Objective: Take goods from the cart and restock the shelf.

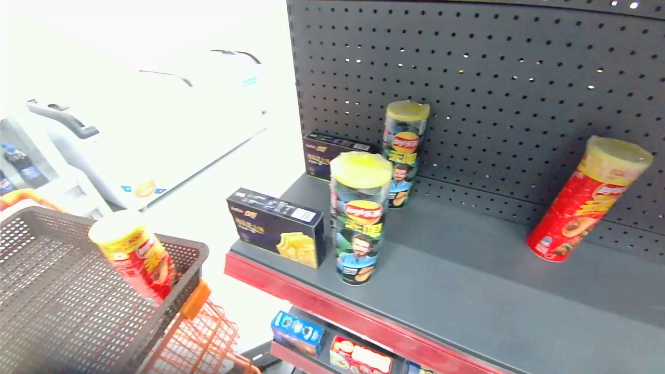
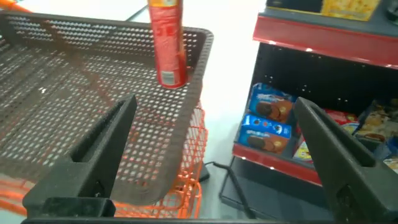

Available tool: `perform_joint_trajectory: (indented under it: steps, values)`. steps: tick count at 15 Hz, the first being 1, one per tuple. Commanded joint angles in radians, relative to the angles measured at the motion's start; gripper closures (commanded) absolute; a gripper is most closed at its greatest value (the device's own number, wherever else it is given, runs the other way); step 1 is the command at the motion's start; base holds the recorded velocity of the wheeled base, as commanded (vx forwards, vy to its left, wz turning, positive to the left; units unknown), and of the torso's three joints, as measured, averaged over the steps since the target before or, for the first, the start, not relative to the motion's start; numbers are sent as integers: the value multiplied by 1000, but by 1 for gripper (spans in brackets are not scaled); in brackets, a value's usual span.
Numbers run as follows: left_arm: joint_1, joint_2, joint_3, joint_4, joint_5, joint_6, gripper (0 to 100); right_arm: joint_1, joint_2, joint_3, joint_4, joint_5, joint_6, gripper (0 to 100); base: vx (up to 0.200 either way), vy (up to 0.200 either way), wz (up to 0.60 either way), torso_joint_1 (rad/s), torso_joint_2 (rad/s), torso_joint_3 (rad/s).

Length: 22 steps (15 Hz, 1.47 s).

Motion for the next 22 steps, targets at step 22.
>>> perform_joint_trajectory:
  steps: [22]
  values:
    - [256, 868, -416, -23, -119, 149, 0, 0, 2, 0, -1, 0, 2, 0, 0, 0, 0, 0, 0, 0]
